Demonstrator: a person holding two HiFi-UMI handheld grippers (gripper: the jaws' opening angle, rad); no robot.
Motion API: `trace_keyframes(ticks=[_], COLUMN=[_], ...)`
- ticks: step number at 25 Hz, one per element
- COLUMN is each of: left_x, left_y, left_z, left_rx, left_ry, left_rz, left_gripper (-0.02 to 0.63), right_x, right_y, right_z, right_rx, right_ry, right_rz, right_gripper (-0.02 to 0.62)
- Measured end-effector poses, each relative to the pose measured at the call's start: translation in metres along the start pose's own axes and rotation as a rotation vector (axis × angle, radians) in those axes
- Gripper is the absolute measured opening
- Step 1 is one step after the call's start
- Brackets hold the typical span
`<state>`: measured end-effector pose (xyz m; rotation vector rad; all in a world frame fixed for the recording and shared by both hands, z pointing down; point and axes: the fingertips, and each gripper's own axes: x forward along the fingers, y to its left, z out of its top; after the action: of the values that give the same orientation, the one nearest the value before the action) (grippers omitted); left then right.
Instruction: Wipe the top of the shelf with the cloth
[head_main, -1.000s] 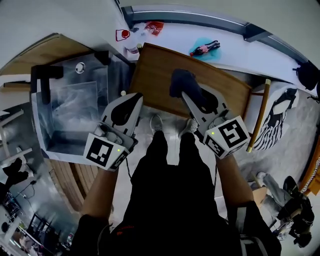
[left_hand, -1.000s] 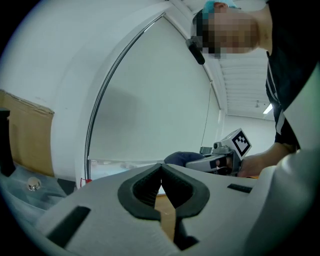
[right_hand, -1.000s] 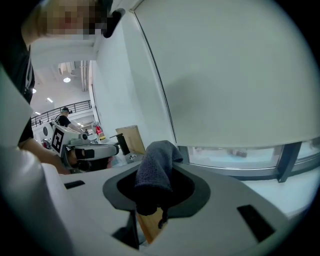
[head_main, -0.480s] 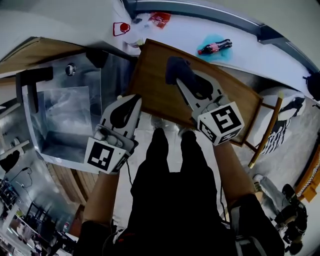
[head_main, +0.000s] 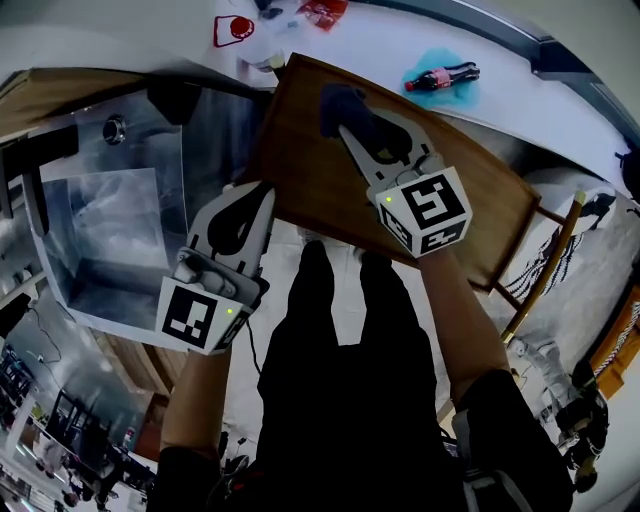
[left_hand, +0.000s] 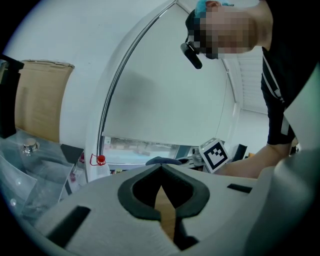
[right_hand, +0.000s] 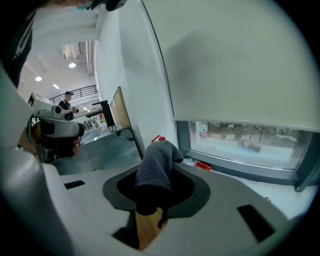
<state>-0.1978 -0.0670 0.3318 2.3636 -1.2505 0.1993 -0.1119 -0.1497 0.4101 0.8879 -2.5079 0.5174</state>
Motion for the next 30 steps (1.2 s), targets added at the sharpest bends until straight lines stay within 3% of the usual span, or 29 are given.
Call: trace_keyframes(ticks=[18,30], left_x=[0.018,0.037], left_y=[0.025,0.018], left_z=[-0.042,-0.047], left_rx=[-0.028,-0.024], left_ry=[0.037,0.045], left_rz=[-0.034,-0.073], left_gripper=[0.018,0.018], right_x=[0.077,0.071], right_y=[-0.012,-0.02], right_z=[-0.042,-0.049], right_rx=[-0.02,0.006], right_ry=[0.068,0.071], right_rz=[-0.016,-0.039], right_gripper=[0.109,0.107])
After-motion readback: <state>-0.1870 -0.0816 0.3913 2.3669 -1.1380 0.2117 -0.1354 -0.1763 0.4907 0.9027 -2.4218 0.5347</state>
